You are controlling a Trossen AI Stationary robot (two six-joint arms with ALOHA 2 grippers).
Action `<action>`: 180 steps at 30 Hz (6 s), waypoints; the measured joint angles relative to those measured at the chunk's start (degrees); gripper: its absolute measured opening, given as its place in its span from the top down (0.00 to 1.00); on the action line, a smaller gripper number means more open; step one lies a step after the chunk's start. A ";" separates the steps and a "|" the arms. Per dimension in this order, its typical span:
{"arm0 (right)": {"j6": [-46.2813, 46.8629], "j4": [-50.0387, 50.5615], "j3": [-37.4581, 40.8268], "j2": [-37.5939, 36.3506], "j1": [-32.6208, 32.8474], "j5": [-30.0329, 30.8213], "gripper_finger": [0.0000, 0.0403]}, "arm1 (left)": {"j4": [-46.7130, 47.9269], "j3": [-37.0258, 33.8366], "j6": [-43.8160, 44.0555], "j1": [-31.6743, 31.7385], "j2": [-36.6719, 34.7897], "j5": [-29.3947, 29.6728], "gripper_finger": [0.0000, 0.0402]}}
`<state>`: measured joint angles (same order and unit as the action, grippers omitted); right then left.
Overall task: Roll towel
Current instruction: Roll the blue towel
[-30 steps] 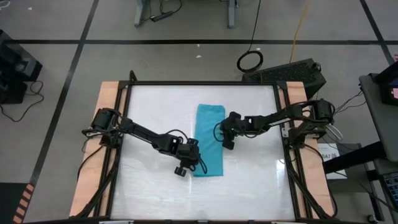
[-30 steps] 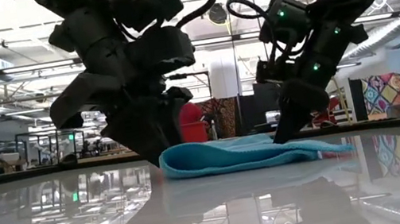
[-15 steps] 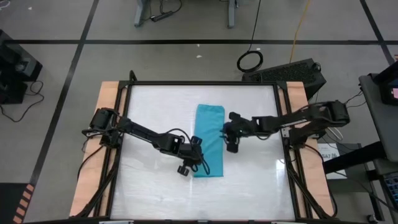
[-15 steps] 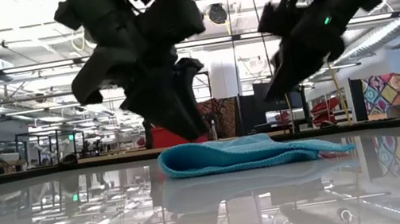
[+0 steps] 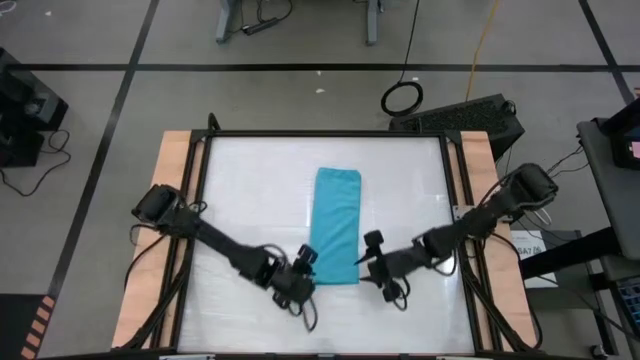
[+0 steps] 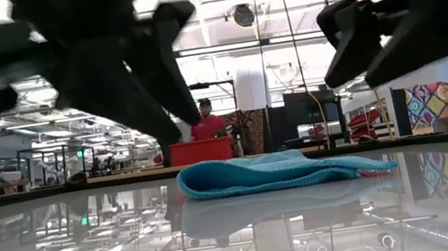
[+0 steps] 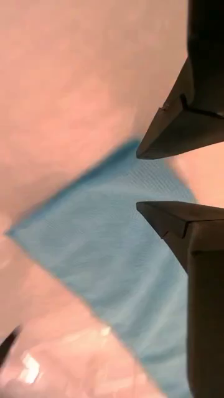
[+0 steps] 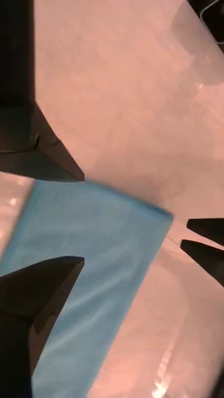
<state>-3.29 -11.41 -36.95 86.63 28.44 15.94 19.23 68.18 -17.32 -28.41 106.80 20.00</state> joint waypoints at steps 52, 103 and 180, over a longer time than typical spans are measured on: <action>21.72 -8.15 -4.46 17.60 1.95 6.81 0.99 | -20.64 -10.46 3.96 -0.87 4.57 -3.58 0.70; 34.75 -5.67 -4.52 10.06 -6.03 -11.07 1.00 | -21.89 -10.65 6.30 -2.03 3.80 6.84 0.99; 4.67 -1.82 -4.59 17.41 12.99 18.39 0.61 | -21.41 -10.21 17.71 -2.81 -0.02 0.05 0.47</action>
<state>1.38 -13.23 -41.54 104.03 41.43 34.33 -2.18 57.97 0.39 -31.22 106.78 20.06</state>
